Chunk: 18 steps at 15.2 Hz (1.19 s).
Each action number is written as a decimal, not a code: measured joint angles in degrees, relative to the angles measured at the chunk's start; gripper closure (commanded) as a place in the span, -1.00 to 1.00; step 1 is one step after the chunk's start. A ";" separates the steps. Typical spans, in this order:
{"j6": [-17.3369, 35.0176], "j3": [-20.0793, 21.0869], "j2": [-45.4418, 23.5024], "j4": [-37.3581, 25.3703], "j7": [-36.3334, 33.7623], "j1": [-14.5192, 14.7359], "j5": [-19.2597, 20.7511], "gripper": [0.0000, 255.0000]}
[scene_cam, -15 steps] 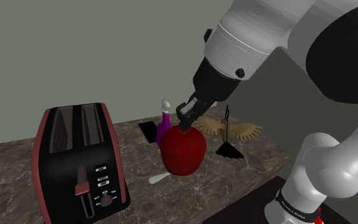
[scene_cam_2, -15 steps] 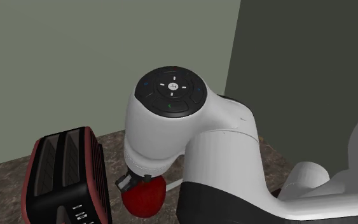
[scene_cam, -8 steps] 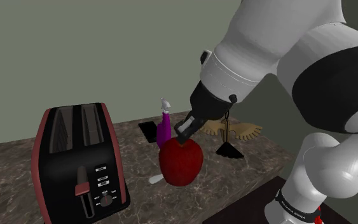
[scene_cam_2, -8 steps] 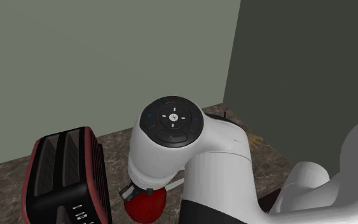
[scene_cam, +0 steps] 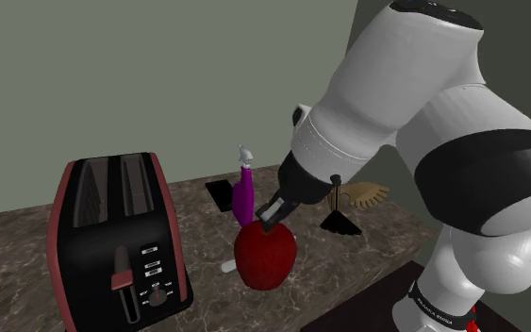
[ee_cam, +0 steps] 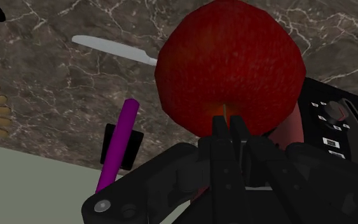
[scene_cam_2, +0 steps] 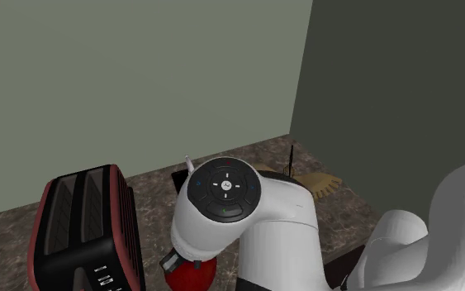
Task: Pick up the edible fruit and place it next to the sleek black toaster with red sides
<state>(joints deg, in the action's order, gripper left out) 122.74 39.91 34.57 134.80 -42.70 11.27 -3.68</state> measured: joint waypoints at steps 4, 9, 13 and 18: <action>3.13 1.06 -0.47 2.70 -0.83 -0.07 -0.05 1.00; 6.93 2.54 -1.38 5.64 -1.98 -0.40 0.06 1.00; 10.18 4.18 -2.52 7.79 -3.29 -0.95 0.35 1.00; 11.57 4.69 -2.96 8.73 -3.65 -1.20 0.49 1.00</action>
<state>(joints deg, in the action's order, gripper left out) 134.31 44.60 31.62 143.53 -46.36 10.07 -3.19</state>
